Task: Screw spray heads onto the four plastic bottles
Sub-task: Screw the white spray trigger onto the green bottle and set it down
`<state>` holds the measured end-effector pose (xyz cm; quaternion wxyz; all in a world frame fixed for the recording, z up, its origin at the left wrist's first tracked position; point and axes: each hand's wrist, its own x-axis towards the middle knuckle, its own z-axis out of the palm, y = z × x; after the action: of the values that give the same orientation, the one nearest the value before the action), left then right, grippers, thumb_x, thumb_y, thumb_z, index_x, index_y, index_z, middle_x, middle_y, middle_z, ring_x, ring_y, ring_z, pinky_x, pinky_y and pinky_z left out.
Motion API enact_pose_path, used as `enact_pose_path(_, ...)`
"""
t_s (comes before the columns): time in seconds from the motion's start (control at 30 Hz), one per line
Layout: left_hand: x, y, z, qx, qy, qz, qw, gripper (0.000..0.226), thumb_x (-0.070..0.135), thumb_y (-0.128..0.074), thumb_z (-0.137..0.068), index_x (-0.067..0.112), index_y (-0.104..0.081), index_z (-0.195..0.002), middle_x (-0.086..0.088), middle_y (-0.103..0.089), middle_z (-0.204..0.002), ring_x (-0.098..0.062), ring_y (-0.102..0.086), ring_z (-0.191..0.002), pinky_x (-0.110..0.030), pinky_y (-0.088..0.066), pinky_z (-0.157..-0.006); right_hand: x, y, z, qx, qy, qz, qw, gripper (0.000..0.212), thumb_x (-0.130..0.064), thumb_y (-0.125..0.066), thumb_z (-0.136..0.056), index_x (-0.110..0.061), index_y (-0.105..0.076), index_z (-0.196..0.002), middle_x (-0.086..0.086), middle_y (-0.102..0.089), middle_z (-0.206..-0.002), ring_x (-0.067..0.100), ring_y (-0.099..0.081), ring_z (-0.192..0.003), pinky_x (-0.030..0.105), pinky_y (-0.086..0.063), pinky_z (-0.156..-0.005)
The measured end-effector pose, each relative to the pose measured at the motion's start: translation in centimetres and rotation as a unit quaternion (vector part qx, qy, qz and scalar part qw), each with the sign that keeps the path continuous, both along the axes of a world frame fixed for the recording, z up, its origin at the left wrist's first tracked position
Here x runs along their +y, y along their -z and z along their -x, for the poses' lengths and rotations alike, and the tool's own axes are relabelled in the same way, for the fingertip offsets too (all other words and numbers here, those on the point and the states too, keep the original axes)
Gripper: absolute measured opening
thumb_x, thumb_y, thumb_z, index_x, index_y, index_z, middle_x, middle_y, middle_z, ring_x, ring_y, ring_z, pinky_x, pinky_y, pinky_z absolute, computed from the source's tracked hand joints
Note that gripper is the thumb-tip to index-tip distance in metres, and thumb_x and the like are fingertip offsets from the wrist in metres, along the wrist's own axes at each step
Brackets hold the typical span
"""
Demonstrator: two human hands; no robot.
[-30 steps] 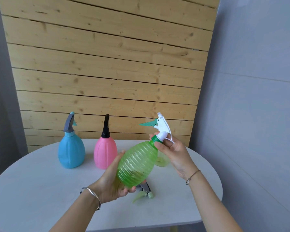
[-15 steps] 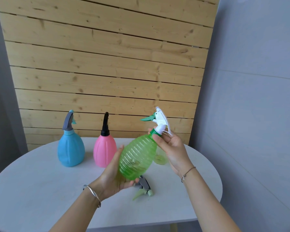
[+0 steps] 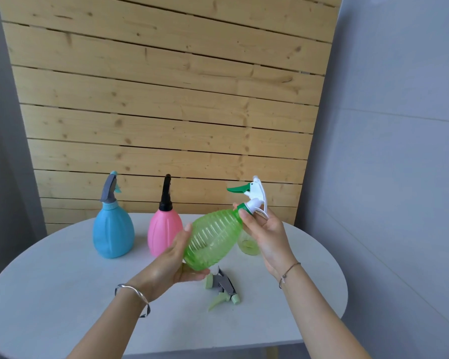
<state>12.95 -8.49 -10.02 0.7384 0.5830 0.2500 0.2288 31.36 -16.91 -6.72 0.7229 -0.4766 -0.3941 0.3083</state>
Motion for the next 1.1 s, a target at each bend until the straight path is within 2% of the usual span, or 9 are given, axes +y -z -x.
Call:
enact_pose_path(0.1,0.1,0.0,0.2,-0.051,0.008,-0.019,0.998,0.077,0.054,-0.067,-0.073,0.021,-0.041,-0.138,0.001,-0.067,-0.124,-0.016,-0.065,-0.112,-0.022,-0.054,-0.088,0.0,-0.1,-0.2,0.009,0.007,-0.001,1.000,0.033,-0.014,-0.068,-0.084,-0.008,-0.063,-0.116,0.003,-0.075,-0.105,0.012,-0.067,-0.106,0.033,-0.049,-0.101)
enact_pose_path(0.23,-0.3,-0.3,-0.1,-0.026,0.002,0.053,0.998,0.081,0.075,-0.046,-0.064,0.025,-0.050,-0.128,-0.009,-0.064,-0.125,-0.027,-0.070,-0.101,-0.037,-0.059,-0.080,0.1,0.4,0.3,0.010,0.006,0.011,1.000,0.030,-0.014,-0.068,-0.084,-0.013,-0.064,-0.114,0.002,-0.076,-0.103,0.010,-0.068,-0.102,0.029,-0.051,-0.097)
enact_pose_path(0.3,-0.1,-0.1,0.0,0.019,0.007,-0.002,1.000,0.087,0.076,-0.043,-0.065,0.026,-0.040,-0.136,-0.009,-0.058,-0.131,-0.024,-0.072,-0.094,-0.034,-0.059,-0.076,0.1,0.6,0.2,0.017,0.014,0.016,1.000,0.030,-0.015,-0.068,-0.083,-0.011,-0.065,-0.113,0.001,-0.076,-0.103,0.012,-0.068,-0.103,0.032,-0.050,-0.099)
enact_pose_path(0.43,0.0,0.0,0.3,-0.008,0.018,-0.090,0.996,0.095,0.055,-0.081,-0.058,0.024,-0.041,-0.138,0.001,-0.065,-0.126,-0.016,-0.063,-0.115,-0.035,-0.045,-0.105,-0.1,0.6,-0.6,0.042,0.020,0.012,0.999,0.035,-0.018,-0.070,-0.083,-0.005,-0.064,-0.114,0.004,-0.074,-0.109,0.019,-0.065,-0.111,0.040,-0.046,-0.104)
enact_pose_path(0.53,-0.2,-0.1,0.0,-0.045,0.024,-0.016,0.999,0.070,0.063,-0.067,-0.071,0.029,-0.050,-0.130,0.002,-0.068,-0.123,-0.018,-0.063,-0.114,-0.029,-0.052,-0.094,0.0,0.6,-0.3,0.036,0.004,0.013,0.999,0.037,-0.017,-0.069,-0.083,-0.006,-0.062,-0.117,0.002,-0.074,-0.109,0.017,-0.065,-0.112,0.038,-0.045,-0.105)
enact_pose_path(0.63,0.0,-0.3,0.0,0.016,0.018,0.019,1.000,0.069,0.073,-0.035,-0.074,0.032,-0.043,-0.129,-0.009,-0.055,-0.134,-0.031,-0.071,-0.098,-0.035,-0.060,-0.077,0.1,0.9,0.0,0.030,0.001,0.016,0.999,0.036,-0.016,-0.069,-0.083,-0.007,-0.062,-0.117,0.001,-0.074,-0.108,0.017,-0.065,-0.112,0.038,-0.045,-0.105)
enact_pose_path(0.9,0.2,0.1,0.4,-0.038,0.003,-0.017,0.999,0.067,0.054,-0.063,-0.076,0.019,-0.049,-0.132,0.001,-0.068,-0.122,-0.013,-0.063,-0.114,-0.028,-0.044,-0.101,-0.2,0.7,-0.4,-0.002,-0.002,0.018,1.000,0.028,-0.017,-0.068,-0.084,-0.008,-0.065,-0.111,0.000,-0.075,-0.105,0.012,-0.066,-0.107,0.034,-0.046,-0.103)
enact_pose_path(1.03,-0.1,-0.1,0.1,0.045,-0.026,-0.004,0.999,0.074,0.076,-0.024,-0.077,0.022,-0.060,-0.112,-0.010,-0.072,-0.094,-0.024,-0.071,-0.077,-0.033,-0.057,-0.069,-0.1,0.8,-0.2,-0.022,-0.026,0.036,0.999,0.025,-0.021,-0.070,-0.083,-0.013,-0.068,-0.107,-0.002,-0.075,-0.107,0.011,-0.066,-0.109,0.034,-0.043,-0.106)
enact_pose_path(1.1,-0.3,0.2,0.1,0.084,-0.015,-0.052,0.995,0.085,0.080,-0.024,-0.071,0.015,-0.062,-0.109,-0.009,-0.064,-0.076,-0.018,-0.061,-0.060,-0.025,-0.053,-0.060,0.0,0.7,-0.4,-0.020,-0.024,0.036,0.999,0.027,-0.024,-0.071,-0.081,-0.012,-0.070,-0.105,-0.002,-0.075,-0.106,0.009,-0.066,-0.107,0.034,-0.043,-0.106)
